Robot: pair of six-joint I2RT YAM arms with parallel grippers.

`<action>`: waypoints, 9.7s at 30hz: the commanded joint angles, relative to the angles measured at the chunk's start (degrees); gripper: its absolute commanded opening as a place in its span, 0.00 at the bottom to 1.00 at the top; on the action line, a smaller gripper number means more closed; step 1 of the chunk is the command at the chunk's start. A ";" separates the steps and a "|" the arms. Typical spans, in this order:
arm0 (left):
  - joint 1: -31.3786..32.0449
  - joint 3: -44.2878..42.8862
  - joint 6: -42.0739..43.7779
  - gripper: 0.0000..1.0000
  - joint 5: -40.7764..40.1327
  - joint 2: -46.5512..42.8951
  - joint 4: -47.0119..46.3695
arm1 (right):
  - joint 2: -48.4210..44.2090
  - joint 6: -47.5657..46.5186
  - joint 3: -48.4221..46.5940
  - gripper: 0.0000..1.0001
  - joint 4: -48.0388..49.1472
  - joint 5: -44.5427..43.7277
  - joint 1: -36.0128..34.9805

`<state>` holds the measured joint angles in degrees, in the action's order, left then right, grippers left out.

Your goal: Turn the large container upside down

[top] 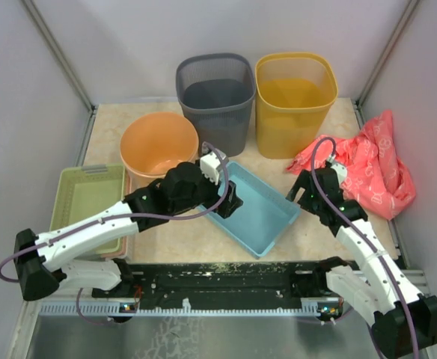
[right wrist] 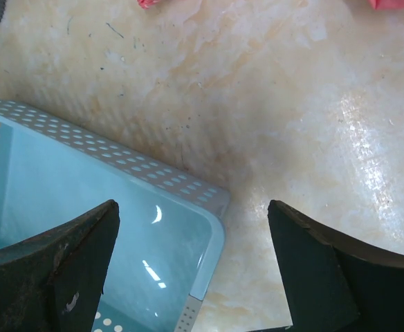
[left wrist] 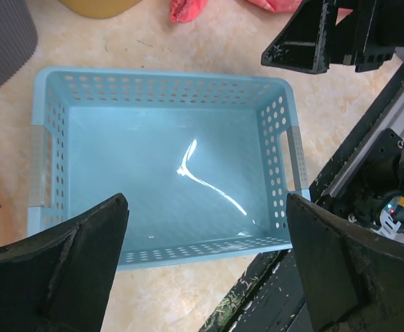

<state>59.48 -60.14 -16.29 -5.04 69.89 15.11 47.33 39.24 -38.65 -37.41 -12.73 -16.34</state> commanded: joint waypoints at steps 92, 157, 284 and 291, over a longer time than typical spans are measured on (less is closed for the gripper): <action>-32.32 -3.02 -4.90 0.99 22.22 -18.02 15.96 | 0.04 41.87 18.75 0.00 61.84 29.56 -19.93; -3.65 -20.72 -21.00 1.00 24.94 38.40 -18.80 | -11.76 -7.82 -29.68 0.90 -22.01 -15.68 -3.86; -11.63 -27.40 -5.72 0.99 4.63 19.43 4.34 | 11.44 -15.68 -35.91 0.98 -0.88 6.82 6.58; -15.25 -32.41 -5.70 0.99 9.23 27.27 -1.25 | 17.33 -20.22 -46.00 0.98 -0.85 12.87 6.63</action>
<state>46.72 -90.32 -23.05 0.71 94.00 17.85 62.02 22.81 -79.77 -38.39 -2.61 -10.31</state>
